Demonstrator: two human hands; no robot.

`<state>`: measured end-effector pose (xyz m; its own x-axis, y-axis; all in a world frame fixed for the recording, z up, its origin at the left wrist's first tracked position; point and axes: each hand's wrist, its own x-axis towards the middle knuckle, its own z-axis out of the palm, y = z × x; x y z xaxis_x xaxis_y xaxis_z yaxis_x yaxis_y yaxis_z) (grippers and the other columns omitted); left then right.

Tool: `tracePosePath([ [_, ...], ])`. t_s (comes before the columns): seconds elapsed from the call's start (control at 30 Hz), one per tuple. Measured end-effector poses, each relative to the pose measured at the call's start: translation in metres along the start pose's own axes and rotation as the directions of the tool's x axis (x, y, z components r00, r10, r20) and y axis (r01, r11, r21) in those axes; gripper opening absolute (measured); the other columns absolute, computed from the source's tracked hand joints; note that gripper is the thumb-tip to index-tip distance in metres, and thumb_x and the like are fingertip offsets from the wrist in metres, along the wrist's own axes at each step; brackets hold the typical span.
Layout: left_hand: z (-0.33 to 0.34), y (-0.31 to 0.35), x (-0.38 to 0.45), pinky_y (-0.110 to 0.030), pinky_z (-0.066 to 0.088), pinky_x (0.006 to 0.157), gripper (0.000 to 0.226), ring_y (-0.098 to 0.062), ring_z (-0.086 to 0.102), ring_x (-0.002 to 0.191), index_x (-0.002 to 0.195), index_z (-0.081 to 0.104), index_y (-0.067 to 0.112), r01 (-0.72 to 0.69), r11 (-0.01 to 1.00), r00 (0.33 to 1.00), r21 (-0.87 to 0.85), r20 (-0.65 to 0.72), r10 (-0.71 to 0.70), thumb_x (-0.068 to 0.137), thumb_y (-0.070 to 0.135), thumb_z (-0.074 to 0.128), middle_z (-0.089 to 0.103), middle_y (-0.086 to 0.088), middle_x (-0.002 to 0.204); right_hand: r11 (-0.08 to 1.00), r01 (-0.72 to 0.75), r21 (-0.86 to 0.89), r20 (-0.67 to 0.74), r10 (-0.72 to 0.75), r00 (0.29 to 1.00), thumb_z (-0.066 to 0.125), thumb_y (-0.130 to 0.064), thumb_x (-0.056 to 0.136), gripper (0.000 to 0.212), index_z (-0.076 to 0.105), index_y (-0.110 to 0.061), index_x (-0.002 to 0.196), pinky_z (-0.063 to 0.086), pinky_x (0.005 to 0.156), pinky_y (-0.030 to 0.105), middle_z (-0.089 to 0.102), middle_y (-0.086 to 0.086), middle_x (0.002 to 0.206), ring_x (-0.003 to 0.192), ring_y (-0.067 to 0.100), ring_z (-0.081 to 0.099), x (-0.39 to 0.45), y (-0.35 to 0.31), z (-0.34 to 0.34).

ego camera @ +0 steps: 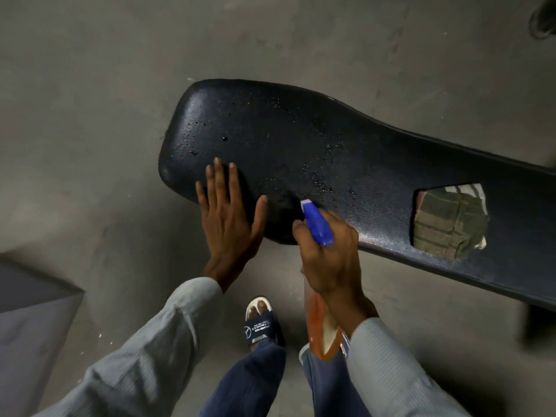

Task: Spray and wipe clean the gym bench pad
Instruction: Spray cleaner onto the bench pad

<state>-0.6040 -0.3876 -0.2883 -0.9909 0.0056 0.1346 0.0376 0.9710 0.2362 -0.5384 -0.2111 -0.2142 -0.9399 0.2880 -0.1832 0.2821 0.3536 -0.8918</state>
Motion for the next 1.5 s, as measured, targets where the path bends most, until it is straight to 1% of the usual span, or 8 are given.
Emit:
tracePosePath([
  [0.13,-0.006,-0.020,-0.001,-0.059,0.011,0.134,0.087,-0.034,0.008,0.167,0.170,0.019,0.004,0.160,0.986,0.986,-0.051,-0.034,-0.162,0.108,0.062,0.036,0.011,-0.018,0.179,0.999,0.049,-0.006,0.075,-0.048,0.996,0.054,-0.047,0.096,0.035,0.058,-0.017,0.077,0.055,0.067,0.053,0.054,-0.003,0.072,0.067,0.023,0.058,0.018,-0.020,0.020],
  [0.33,-0.007,-0.037,-0.009,-0.058,0.010,0.135,0.090,-0.033,0.007,0.168,0.170,0.015,0.004,0.230,0.967,0.970,-0.105,-0.050,-0.237,0.107,0.062,0.043,0.009,-0.016,0.180,0.989,0.135,-0.063,0.196,-0.120,0.973,0.057,-0.039,0.096,0.029,0.052,-0.021,0.074,0.041,0.062,0.024,0.048,-0.009,0.069,0.064,0.009,0.050,0.015,-0.031,0.052],
  [0.53,-0.007,-0.039,-0.011,-0.057,0.010,0.135,0.090,-0.033,0.007,0.168,0.170,0.016,0.003,0.165,0.981,0.985,-0.100,-0.042,-0.170,0.107,0.059,0.047,0.010,-0.017,0.180,0.991,0.124,-0.057,0.138,-0.115,0.984,0.053,-0.048,0.095,0.031,0.056,-0.022,0.078,0.051,0.066,0.044,0.053,-0.001,0.075,0.067,0.020,0.054,0.006,-0.020,0.058],
  [0.7,-0.002,-0.021,0.005,-0.057,0.006,0.135,0.084,-0.037,0.008,0.167,0.169,0.025,0.004,-0.093,0.989,0.996,-0.115,-0.008,0.092,0.106,0.055,0.049,0.014,-0.020,0.178,0.997,0.077,-0.023,0.063,-0.076,0.995,0.054,-0.046,0.093,0.029,0.054,-0.026,0.073,0.054,0.062,0.051,0.053,0.000,0.071,0.063,0.027,0.058,0.024,-0.025,0.041],
  [0.97,-0.001,0.009,0.021,-0.056,0.004,0.136,0.090,-0.036,0.008,0.167,0.169,0.025,0.005,-0.073,0.993,0.996,-0.092,0.034,0.077,0.103,0.063,0.045,0.015,-0.019,0.178,0.999,0.039,-0.008,-0.051,-0.040,0.998,0.054,-0.051,0.091,0.042,0.063,-0.011,0.082,0.056,0.071,0.058,0.061,0.009,0.074,0.069,0.032,0.062,0.047,-0.014,0.004],
  [1.2,0.008,0.045,0.018,-0.053,0.004,0.136,0.091,-0.036,0.012,0.167,0.168,0.026,0.003,-0.211,0.964,0.973,-0.161,0.064,0.223,0.102,0.062,0.048,0.017,-0.021,0.177,0.997,-0.073,-0.012,-0.136,0.071,0.988,0.056,-0.050,0.092,0.039,0.060,-0.015,0.078,0.056,0.072,0.057,0.058,0.009,0.068,0.065,0.036,0.062,0.013,0.021,-0.025],
  [1.37,0.012,0.058,0.015,-0.054,0.004,0.136,0.091,-0.035,0.015,0.166,0.166,0.030,0.002,-0.142,0.978,0.988,-0.154,0.045,0.150,0.101,0.062,0.050,0.022,-0.020,0.177,0.996,-0.084,-0.042,-0.137,0.078,0.988,0.058,-0.048,0.094,0.030,0.061,-0.022,0.082,0.058,0.070,0.057,0.061,0.001,0.073,0.066,0.031,0.064,-0.015,0.037,-0.030],
  [1.5,0.011,0.070,0.012,-0.056,0.003,0.135,0.090,-0.037,0.014,0.166,0.166,0.031,0.003,-0.234,0.959,0.968,-0.157,0.052,0.245,0.100,0.061,0.051,0.021,-0.021,0.177,0.994,-0.106,-0.038,-0.204,0.097,0.974,0.061,-0.046,0.096,0.027,0.062,-0.021,0.086,0.059,0.067,0.062,0.061,0.001,0.076,0.068,0.034,0.064,-0.024,0.054,-0.038],
])
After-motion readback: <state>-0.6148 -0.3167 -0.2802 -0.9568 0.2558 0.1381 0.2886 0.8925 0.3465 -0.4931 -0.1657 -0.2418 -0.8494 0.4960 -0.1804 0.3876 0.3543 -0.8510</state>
